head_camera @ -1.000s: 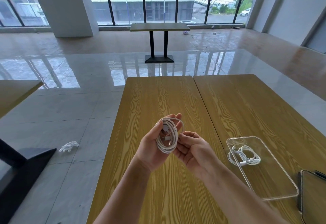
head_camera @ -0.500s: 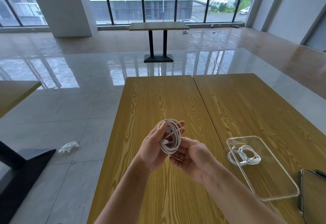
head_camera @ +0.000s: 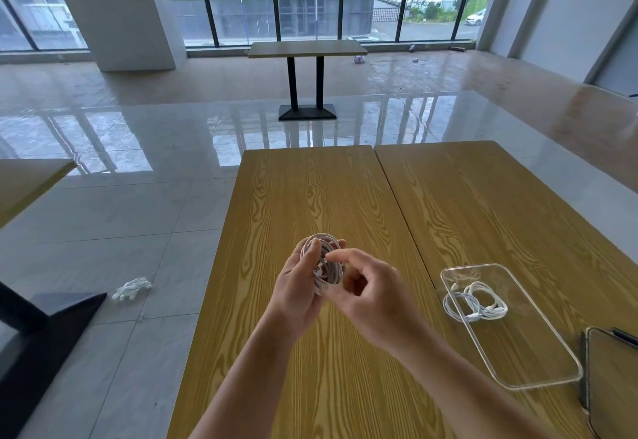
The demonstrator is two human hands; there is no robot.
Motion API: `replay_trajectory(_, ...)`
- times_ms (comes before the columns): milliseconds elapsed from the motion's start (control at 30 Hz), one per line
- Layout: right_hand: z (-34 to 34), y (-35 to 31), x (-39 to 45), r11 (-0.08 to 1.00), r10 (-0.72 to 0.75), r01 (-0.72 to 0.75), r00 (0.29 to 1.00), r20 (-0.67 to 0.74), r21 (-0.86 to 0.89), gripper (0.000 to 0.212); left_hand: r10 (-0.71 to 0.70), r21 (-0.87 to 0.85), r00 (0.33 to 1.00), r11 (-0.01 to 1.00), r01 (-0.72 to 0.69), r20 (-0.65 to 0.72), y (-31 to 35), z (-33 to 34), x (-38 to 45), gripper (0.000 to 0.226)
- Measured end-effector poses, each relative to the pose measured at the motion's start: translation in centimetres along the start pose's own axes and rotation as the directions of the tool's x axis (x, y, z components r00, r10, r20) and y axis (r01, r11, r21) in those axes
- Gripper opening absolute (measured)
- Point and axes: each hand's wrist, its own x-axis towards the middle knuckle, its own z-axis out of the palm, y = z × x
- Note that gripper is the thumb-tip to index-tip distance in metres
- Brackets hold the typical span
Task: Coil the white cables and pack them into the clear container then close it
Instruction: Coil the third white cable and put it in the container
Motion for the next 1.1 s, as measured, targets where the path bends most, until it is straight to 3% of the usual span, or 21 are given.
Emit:
replay_trajectory(133, 0.4, 0.2, 0.5, 0.994, -0.061, 0.06, 0.998, -0.013, -0.096, 0.014, -0.01, -0.021, 1.0, 1.0, 0.01, 0.026, -0.4, 0.2, 0.0, 0.035)
replay_trajectory(200, 0.3, 0.6, 0.5, 0.995, -0.074, 0.074, 0.997, -0.005, -0.066, 0.006, -0.023, -0.023, 1.0, 0.999, 0.022, -0.004, -0.5, 0.1, 0.0, 0.032)
replay_trajectory(367, 0.1, 1.7, -0.2, 0.983, -0.181, 0.182, 0.983, 0.02, -0.029, 0.01, -0.059, -0.091, 0.992, 0.995, 0.049, -0.108, -0.5, -0.4, 0.2, 0.034)
replay_trajectory(567, -0.7, 2.6, -1.4, 0.976, -0.196, 0.196, 0.981, -0.009, 0.09, 0.005, -0.091, -0.301, 0.963, 0.954, 0.01, -0.255, -0.1, -0.7, 0.8, 0.03)
replay_trajectory(667, -1.4, 3.4, -1.7, 0.977, -0.05, 0.057, 0.998, -0.038, 0.206, 0.008, -0.078, -0.291, 0.965, 0.957, 0.002, -0.251, -0.2, -0.6, 0.8, 0.031)
replay_trajectory(767, -2.3, 4.2, -1.5, 0.907, 0.172, -0.126, 0.982, -0.081, 0.402, 0.012, -0.036, -0.224, 0.981, 0.975, -0.008, -0.193, -0.8, 0.0, 0.7, 0.03)
replay_trajectory(867, -3.0, 4.7, -0.7, 0.713, 0.423, -0.291, 0.904, -0.061, 0.638, 0.014, 0.013, -0.14, 0.99, 0.99, -0.033, -0.139, -1.7, 1.2, 0.5, 0.028)
replay_trajectory(967, -3.5, 5.3, -0.1, 0.512, 0.575, -0.373, 0.818, 0.014, 0.774, 0.012, 0.024, -0.018, 0.994, 0.999, -0.026, -0.103, -3.0, 2.3, 0.4, 0.031)
replay_trajectory(1033, -3.8, 5.8, 0.0, 0.461, 0.627, -0.408, 0.778, 0.036, 0.788, 0.013, 0.001, 0.048, 0.997, 0.999, 0.003, -0.08, -3.8, 3.3, 0.4, 0.029)
replay_trajectory(1100, -3.6, 5.8, 0.1, 0.487, 0.649, -0.452, 0.76, 0.035, 0.747, 0.012, -0.003, 0.094, 0.997, 0.996, 0.011, -0.075, -4.2, 3.6, 0.3, 0.029)
